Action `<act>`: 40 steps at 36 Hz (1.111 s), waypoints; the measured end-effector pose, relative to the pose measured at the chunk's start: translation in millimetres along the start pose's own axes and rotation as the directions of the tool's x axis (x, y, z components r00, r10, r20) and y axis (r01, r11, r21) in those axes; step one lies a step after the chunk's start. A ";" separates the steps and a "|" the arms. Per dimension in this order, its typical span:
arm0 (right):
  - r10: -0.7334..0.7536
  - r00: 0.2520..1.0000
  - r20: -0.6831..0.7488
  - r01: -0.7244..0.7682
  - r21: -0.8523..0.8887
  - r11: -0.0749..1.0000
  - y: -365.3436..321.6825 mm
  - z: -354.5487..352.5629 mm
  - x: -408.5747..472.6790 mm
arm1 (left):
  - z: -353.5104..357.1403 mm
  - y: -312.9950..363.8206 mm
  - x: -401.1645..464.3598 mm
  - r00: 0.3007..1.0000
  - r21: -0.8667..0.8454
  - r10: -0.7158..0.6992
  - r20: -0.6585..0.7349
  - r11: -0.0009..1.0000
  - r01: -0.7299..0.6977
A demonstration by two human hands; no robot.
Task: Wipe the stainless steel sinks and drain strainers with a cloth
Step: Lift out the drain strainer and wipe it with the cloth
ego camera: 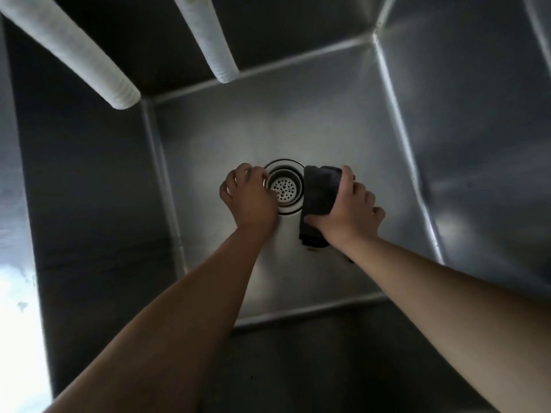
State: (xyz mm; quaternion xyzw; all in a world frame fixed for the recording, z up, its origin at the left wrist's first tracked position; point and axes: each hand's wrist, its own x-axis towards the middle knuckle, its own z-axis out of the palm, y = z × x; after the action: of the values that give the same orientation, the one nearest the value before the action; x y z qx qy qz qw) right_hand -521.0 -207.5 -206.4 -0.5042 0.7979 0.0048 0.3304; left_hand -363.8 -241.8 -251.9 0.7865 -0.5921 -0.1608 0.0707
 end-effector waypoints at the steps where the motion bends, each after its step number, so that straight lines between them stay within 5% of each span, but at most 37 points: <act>1: 0.003 1.000 -0.007 -0.003 -0.027 1.000 -2.7 6.3 -2.4 | 0.1 -2.6 0.3 1.000 -0.004 0.008 0.007 1.000 -0.008; 7: 0.041 0.992 -0.120 -0.051 -0.085 0.995 -14.8 23.6 1.2 | 4.7 -16.8 2.8 0.998 -0.030 0.067 0.009 0.997 -0.066; 11: 0.014 0.998 -0.065 -0.024 -0.161 0.987 -12.6 19.4 10.9 | 10.6 -11.0 6.0 1.000 0.033 0.022 0.012 0.999 -0.023; 15: -0.172 0.985 -0.010 0.156 -0.384 0.910 9.7 0.3 11.2 | 12.8 -1.0 8.3 0.998 0.138 -0.043 0.041 0.990 0.037; 20: -0.292 0.952 0.092 0.302 -0.438 0.846 38.1 -27.6 11.6 | 10.3 5.1 10.9 0.996 0.058 -0.085 0.012 0.995 0.084; 27: -0.275 0.957 0.093 0.288 -0.196 0.937 33.8 -37.6 11.9 | -5.0 -1.4 8.4 1.000 -0.200 0.018 0.007 0.980 -0.016; 33: -0.239 0.969 0.065 0.240 -0.005 0.971 22.2 -39.6 5.4 | -24.5 -0.5 2.5 0.978 -0.556 -0.096 0.184 0.811 0.184; 40: -0.419 0.908 0.000 0.415 0.144 0.898 0.3 -50.2 -6.3 | -40.8 4.1 6.0 0.917 -0.621 -0.193 0.350 0.685 0.381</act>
State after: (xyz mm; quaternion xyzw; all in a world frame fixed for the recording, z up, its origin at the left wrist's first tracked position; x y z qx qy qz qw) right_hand -545.7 -219.4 -164.0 -0.6384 0.6646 -0.1146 0.3709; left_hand -352.3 -251.9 -213.4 0.7617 -0.3644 -0.4745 0.2489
